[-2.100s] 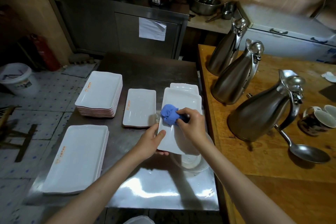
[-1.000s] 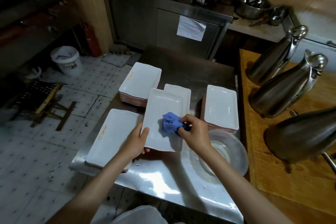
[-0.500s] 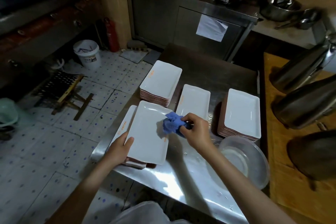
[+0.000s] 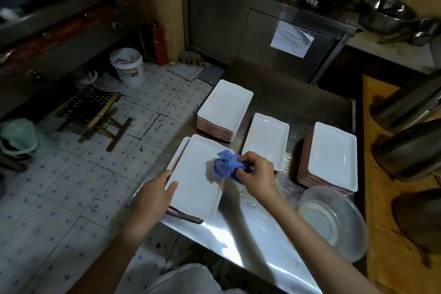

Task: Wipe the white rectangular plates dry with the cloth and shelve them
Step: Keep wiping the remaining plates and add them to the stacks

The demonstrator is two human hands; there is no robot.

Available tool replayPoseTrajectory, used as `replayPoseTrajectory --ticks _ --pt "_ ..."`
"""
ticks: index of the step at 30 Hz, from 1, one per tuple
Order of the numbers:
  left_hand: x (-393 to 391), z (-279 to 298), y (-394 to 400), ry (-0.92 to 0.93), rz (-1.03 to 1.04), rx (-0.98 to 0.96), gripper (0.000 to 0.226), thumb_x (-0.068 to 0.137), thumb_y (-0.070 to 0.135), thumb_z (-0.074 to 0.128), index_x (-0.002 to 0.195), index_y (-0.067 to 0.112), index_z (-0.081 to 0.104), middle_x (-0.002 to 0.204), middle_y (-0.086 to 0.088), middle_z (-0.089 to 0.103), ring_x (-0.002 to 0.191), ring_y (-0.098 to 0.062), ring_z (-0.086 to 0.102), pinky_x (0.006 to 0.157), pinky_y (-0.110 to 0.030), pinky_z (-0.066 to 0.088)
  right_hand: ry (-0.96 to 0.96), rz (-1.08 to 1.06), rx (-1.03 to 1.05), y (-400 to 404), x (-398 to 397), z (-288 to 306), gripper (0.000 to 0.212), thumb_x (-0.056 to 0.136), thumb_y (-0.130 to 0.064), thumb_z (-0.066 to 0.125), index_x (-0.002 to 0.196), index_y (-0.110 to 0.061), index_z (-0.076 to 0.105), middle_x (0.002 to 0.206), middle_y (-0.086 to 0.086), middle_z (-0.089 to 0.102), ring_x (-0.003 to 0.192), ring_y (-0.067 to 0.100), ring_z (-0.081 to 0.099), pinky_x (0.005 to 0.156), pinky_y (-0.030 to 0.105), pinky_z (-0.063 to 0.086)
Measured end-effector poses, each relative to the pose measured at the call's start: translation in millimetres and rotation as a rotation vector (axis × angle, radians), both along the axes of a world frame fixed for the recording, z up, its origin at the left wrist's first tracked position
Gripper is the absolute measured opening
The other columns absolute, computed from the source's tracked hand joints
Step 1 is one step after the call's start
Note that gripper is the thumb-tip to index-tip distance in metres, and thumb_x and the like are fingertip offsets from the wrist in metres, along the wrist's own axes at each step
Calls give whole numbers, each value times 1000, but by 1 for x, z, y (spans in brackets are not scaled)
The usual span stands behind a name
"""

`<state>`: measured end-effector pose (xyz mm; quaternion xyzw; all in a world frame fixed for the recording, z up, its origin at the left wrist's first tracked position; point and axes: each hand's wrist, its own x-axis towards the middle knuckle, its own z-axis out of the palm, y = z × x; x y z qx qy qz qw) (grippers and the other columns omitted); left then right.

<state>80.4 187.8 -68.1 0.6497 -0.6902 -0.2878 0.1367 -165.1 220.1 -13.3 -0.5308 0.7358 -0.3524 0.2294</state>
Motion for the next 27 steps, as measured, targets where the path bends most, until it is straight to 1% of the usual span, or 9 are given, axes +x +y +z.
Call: replayPoseTrajectory --ticks 2,5,7,9,13,19,21,25,27 --pt "-3 2 3 -80 32 -81 31 94 31 56 121 18 59 104 -5 70 89 -26 65 66 -30 44 4 4 10 -1 2 -1 18 71 1 66 84 -10 69 74 0 63 65 12 54 57 7 37" --pt "-4 3 3 -146 79 -130 29 94 30 56 118 14 60 102 -7 70 86 -26 65 60 -28 38 6 1 14 -2 2 -2 17 71 1 67 84 -11 69 74 -1 63 65 12 54 57 8 38" --pt "-3 1 3 -149 114 -151 26 91 27 60 110 10 63 98 -11 69 84 -28 63 59 -29 38 2 0 15 -2 3 -1 17 71 1 66 84 -11 69 74 -2 62 65 11 54 57 7 37" --pt "-1 0 2 -135 141 -163 21 88 24 64 100 6 65 91 -13 68 75 -27 59 57 -28 36 -3 1 13 -2 5 0 16 72 2 66 83 -10 69 73 -2 61 64 10 53 56 7 37" --pt "1 0 2 -123 180 -185 18 84 23 70 87 5 68 85 -12 62 60 -17 47 50 -23 25 1 7 22 -3 8 -3 17 71 2 65 83 -10 68 73 -2 61 62 5 51 55 8 37" --pt "4 0 -1 -175 170 -186 21 83 29 71 91 10 68 90 -8 66 64 -15 49 51 -22 26 0 14 13 -4 13 -2 18 71 4 65 82 -10 68 69 -11 58 61 1 51 55 7 37" --pt "4 2 -2 -173 176 -184 20 84 28 70 94 13 66 93 -6 65 66 -16 51 52 -23 29 3 3 10 -3 13 -2 18 71 4 64 81 -10 68 69 -8 59 61 4 52 55 8 37" --pt "-2 4 -3 -82 137 -201 24 84 20 70 107 16 66 105 -5 64 79 -20 61 55 -24 34 15 -25 18 -1 8 -2 18 71 3 66 81 -11 68 73 -3 62 67 14 56 60 17 43" --pt "-11 6 -6 -18 79 -203 25 86 18 67 110 17 65 111 -4 63 89 -19 62 58 -24 38 19 -58 12 2 4 -2 18 70 2 66 80 -12 68 72 -1 62 66 15 56 58 14 41"
